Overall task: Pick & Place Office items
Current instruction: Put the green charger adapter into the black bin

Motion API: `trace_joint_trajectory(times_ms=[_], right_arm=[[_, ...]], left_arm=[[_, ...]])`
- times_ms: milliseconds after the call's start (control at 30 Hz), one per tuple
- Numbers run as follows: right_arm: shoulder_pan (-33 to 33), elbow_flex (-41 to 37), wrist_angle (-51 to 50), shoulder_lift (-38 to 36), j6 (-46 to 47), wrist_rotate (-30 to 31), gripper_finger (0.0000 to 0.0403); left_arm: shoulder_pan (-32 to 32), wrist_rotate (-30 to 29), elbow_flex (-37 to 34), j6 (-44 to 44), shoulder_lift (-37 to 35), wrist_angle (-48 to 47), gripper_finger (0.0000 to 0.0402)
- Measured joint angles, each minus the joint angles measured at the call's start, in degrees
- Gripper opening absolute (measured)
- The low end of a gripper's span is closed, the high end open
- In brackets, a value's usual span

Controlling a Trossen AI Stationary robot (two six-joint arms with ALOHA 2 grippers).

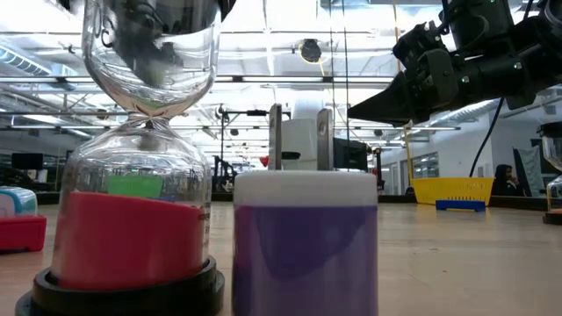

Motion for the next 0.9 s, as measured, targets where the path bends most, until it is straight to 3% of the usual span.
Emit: trace_joint_trajectory(times_ms=[400, 667, 900], right_arm=[[0.0, 0.0, 0.0, 0.0, 0.1, 0.1, 0.0001], [0.0, 0.0, 0.0, 0.0, 0.1, 0.1, 0.0001], [0.0, 0.0, 0.0, 0.0, 0.2, 0.1, 0.0001]], left_arm=[[-29.8, -4.4, 0.0, -25.3, -0.6, -4.5, 0.0140], [-43.2, -8.9, 0.0, -43.2, 0.2, -5.2, 0.0140], [-49.1, -9.2, 0.0, -50.2, 6.0, -9.0, 0.0140]])
